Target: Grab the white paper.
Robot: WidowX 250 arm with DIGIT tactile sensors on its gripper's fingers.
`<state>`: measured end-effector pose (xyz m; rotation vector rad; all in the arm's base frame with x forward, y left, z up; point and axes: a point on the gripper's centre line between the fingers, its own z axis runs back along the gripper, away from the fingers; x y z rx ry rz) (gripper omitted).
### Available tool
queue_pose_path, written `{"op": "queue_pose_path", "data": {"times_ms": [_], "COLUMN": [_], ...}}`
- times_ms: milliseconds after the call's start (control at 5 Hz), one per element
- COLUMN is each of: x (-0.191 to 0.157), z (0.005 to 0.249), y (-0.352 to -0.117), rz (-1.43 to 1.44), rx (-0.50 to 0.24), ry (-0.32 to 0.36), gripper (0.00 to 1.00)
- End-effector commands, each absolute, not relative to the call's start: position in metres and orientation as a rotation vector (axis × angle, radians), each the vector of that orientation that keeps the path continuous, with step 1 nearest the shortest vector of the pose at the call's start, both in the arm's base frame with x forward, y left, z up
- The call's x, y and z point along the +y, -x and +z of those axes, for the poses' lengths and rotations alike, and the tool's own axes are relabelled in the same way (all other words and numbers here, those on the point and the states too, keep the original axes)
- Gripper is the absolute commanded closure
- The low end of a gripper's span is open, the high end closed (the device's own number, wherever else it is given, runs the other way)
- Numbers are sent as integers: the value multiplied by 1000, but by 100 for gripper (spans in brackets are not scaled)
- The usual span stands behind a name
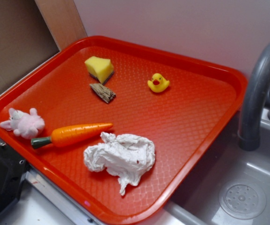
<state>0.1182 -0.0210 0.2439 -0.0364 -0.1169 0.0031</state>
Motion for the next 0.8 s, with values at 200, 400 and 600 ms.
{"op": "queue_pose_path", "data": {"times_ms": [200,400,600], "x": [-35,-74,-122], "z": [239,225,198], "y": [-149,-166,-169], "rz": [-250,-511,-765], "rx": [-192,-233,-230], "ry": [-51,-211,-207], "gripper": [0,0,0]}}
